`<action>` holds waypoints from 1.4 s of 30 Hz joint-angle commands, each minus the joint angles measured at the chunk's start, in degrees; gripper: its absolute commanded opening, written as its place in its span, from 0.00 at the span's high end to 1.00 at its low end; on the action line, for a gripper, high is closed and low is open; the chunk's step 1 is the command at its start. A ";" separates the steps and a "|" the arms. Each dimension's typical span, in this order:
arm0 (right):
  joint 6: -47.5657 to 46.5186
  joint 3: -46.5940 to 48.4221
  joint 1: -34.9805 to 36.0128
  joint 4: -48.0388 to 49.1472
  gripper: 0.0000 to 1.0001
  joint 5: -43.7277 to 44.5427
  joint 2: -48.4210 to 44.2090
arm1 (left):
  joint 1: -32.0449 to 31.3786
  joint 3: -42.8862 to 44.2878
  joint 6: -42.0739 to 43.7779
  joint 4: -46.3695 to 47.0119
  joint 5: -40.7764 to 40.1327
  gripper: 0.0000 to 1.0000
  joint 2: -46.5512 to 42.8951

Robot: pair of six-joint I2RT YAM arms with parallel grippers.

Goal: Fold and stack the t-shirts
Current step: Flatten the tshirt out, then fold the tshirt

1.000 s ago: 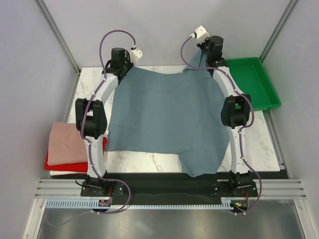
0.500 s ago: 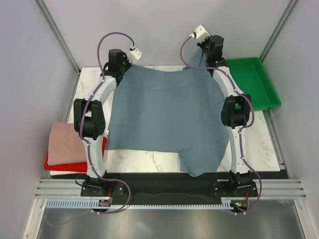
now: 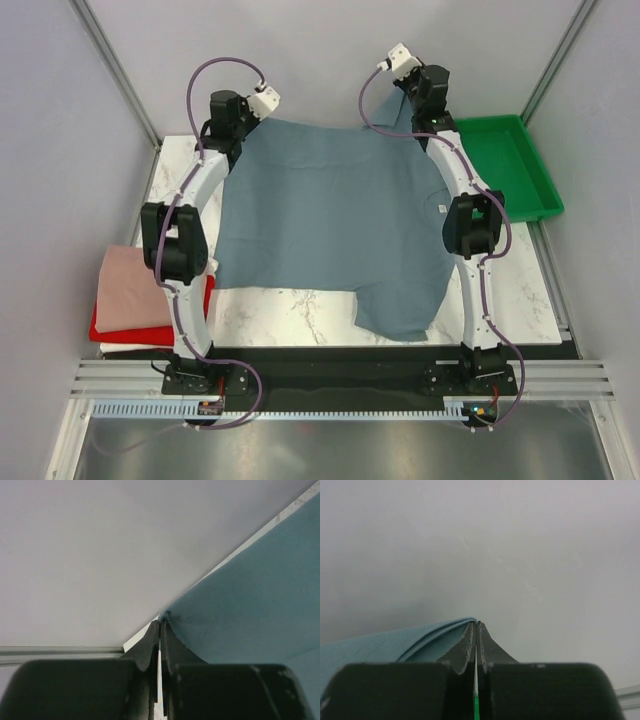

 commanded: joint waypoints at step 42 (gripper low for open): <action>6.01 -36.06 -1.47 -21.64 1.00 2.26 -32.84 | 5.04 -8.55 7.35 -14.68 13.17 0.98 -6.61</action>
